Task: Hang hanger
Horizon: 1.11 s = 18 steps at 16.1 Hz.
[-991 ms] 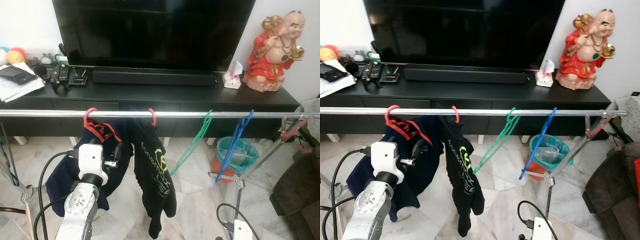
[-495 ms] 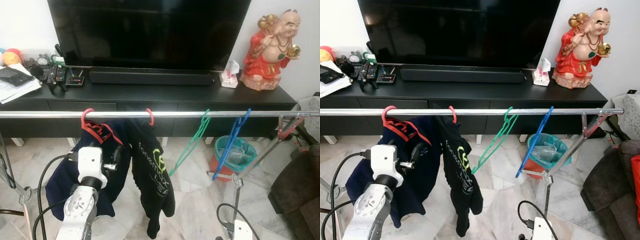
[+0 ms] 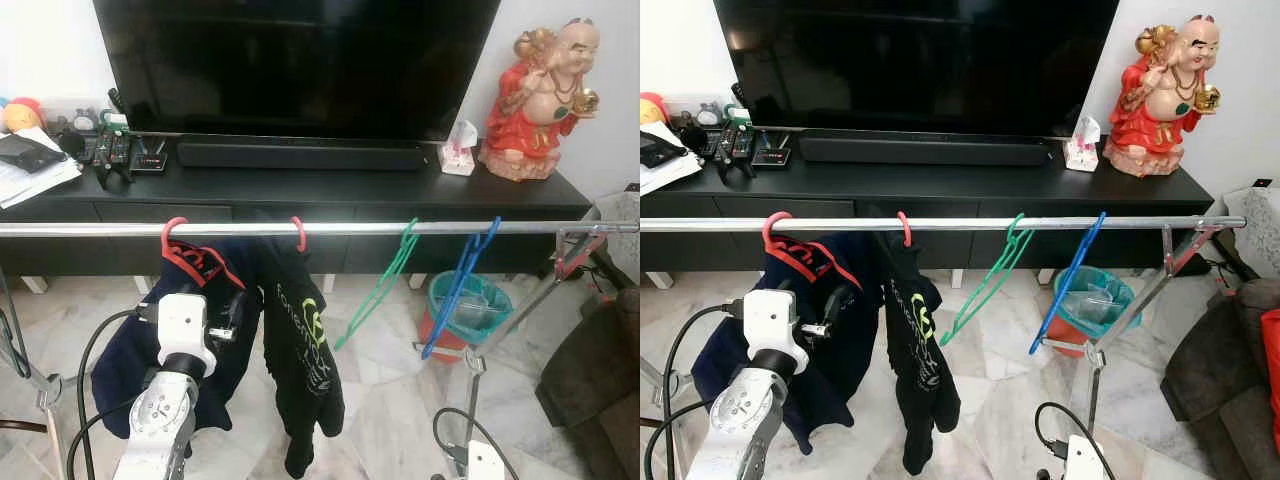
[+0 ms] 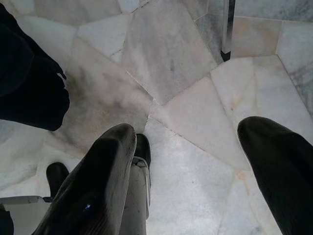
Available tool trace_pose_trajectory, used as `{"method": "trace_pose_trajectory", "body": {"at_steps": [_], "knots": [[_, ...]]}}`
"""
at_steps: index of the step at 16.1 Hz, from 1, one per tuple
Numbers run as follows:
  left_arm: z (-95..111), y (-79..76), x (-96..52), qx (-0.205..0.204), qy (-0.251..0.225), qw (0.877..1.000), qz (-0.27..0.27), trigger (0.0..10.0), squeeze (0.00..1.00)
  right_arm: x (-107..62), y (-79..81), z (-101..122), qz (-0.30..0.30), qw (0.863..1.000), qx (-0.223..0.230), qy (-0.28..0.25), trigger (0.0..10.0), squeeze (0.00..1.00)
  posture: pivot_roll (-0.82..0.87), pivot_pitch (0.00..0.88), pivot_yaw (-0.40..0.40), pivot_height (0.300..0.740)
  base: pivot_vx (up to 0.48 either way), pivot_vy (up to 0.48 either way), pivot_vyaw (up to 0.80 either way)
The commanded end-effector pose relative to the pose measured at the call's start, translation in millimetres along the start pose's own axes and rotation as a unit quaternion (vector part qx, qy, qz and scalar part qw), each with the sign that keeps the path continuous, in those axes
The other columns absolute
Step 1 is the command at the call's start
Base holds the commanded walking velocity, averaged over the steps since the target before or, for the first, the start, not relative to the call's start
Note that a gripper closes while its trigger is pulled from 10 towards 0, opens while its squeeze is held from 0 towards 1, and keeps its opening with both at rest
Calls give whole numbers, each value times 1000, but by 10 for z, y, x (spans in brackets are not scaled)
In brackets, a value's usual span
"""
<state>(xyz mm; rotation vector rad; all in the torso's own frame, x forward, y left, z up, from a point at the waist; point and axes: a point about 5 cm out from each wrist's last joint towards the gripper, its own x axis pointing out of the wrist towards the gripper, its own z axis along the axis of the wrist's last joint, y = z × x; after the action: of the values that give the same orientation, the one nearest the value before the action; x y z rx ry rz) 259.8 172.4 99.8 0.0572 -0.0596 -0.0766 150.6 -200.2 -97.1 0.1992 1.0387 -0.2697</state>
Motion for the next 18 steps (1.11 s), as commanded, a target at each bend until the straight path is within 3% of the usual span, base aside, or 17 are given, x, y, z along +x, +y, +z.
{"method": "trace_pose_trajectory", "body": {"at_steps": [1,18], "knots": [[-35,-28,2,1,11,1000,-5,10000,0,-3,-21,-10,-4,1000,7,-2,10000,0,235,0,-91,736,0,0,0],[-29,-65,19,3,9,1000,-12,10000,0,-2,-12,-4,-3,1000,6,-2,10000,0,242,0,-94,736,0,0,0]]}}
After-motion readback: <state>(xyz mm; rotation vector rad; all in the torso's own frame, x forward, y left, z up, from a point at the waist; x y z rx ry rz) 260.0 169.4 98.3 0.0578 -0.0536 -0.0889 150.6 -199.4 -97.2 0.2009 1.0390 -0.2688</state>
